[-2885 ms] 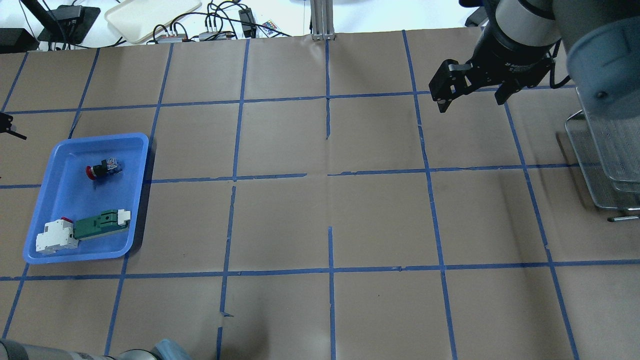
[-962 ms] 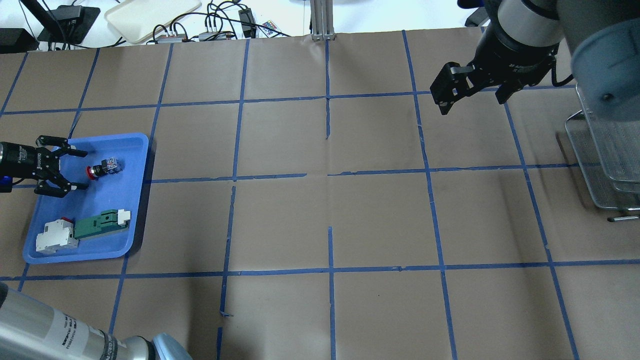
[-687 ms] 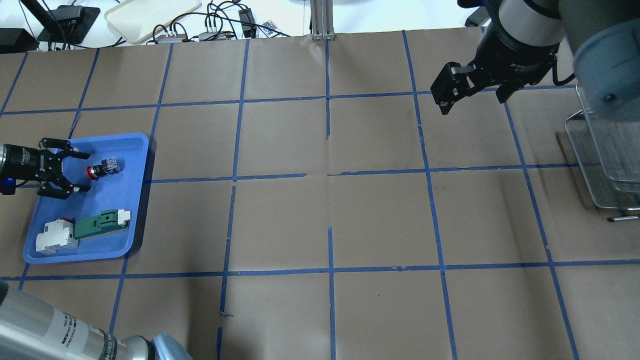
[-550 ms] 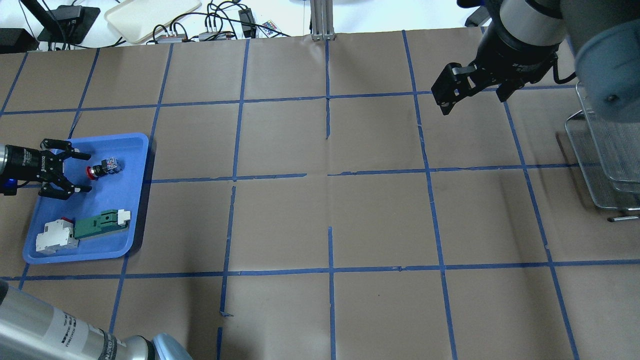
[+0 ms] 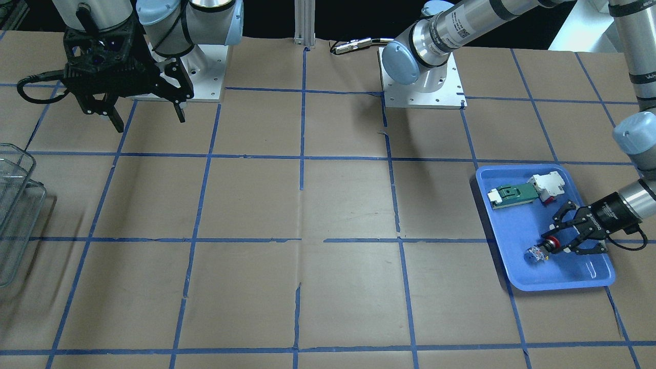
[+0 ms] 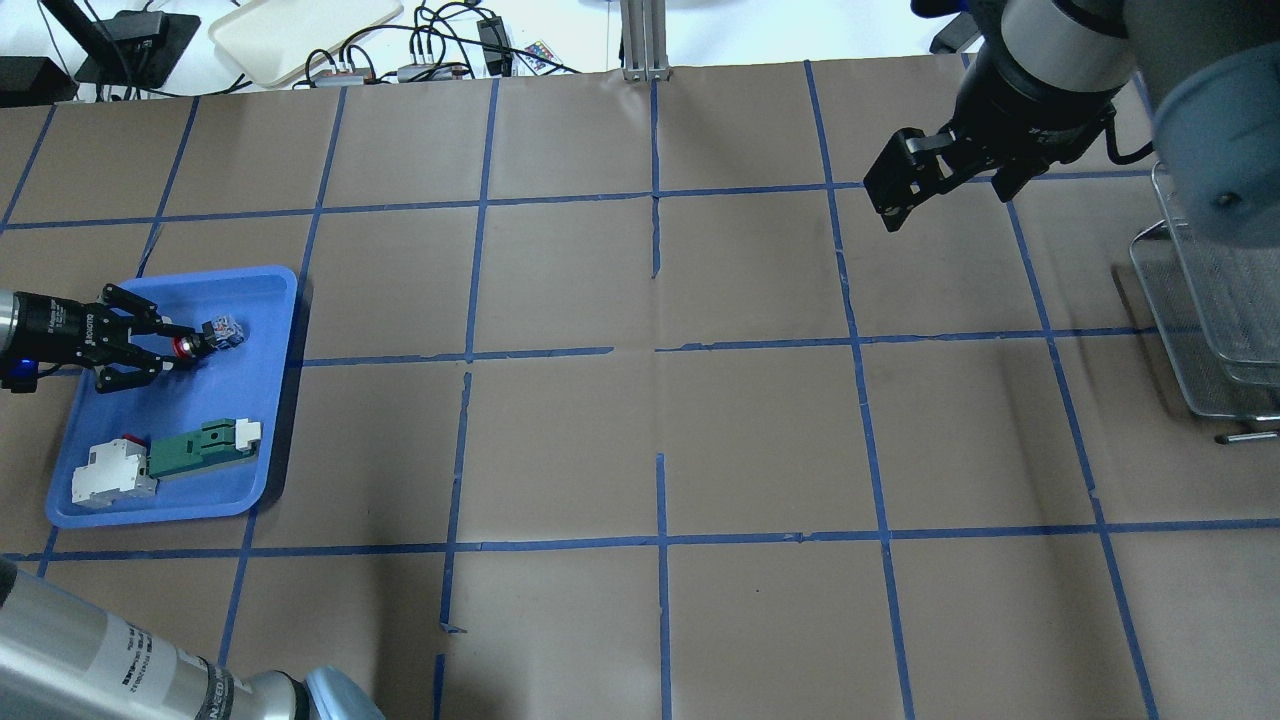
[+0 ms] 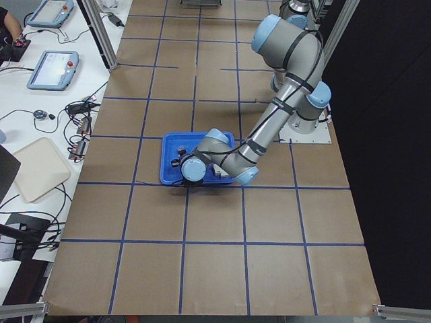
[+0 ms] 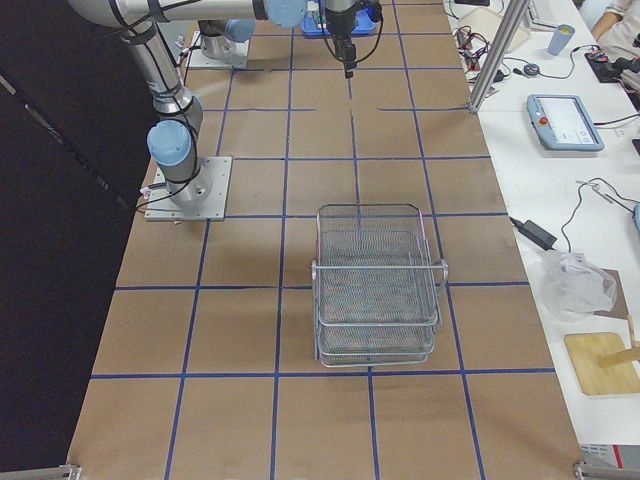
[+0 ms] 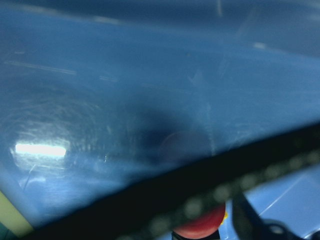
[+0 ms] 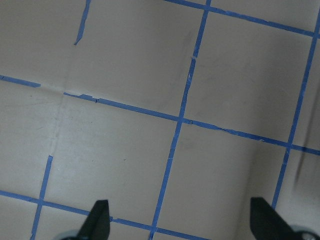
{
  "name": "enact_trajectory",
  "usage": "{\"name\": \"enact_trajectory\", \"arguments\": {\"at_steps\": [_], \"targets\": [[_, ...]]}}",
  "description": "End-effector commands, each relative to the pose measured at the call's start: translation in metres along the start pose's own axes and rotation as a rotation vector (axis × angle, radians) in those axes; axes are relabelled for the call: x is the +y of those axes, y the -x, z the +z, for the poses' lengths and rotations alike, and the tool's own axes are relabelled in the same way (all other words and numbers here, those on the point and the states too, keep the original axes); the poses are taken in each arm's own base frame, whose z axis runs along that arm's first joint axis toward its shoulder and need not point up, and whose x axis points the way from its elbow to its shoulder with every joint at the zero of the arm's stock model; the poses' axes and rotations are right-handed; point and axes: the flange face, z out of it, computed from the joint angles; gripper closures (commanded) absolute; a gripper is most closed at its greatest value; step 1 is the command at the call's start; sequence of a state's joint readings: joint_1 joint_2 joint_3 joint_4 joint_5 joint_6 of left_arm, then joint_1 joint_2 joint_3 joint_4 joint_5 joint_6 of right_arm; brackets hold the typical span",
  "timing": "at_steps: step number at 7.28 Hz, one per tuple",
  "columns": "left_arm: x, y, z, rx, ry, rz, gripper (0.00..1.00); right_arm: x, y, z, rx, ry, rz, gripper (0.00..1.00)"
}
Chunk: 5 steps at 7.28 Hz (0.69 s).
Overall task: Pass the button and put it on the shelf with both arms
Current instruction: 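Close the left gripper on the red-capped button in the tray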
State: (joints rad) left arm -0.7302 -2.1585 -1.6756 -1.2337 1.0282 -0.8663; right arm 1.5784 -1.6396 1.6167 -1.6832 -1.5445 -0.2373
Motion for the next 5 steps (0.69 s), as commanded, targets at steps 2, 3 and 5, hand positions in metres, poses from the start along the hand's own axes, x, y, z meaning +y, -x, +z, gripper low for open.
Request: {"name": "enact_trajectory", "arguments": {"at_steps": [2, 3, 5], "targets": [[0.015, -0.002, -0.02, -0.01, 0.002, 0.008, 1.0, -0.001, -0.001, -0.004, 0.0, -0.006, -0.043, 0.0], [0.031, -0.008, -0.032, 0.004, -0.013, 0.044, 1.0, -0.001, 0.0, -0.01, 0.003, -0.019, -0.12, 0.0], [0.11, -0.021, -0.038, -0.043, -0.009, 0.257, 1.0, 0.006, 0.001, -0.023, 0.01, -0.045, -0.257, 0.0]]}}
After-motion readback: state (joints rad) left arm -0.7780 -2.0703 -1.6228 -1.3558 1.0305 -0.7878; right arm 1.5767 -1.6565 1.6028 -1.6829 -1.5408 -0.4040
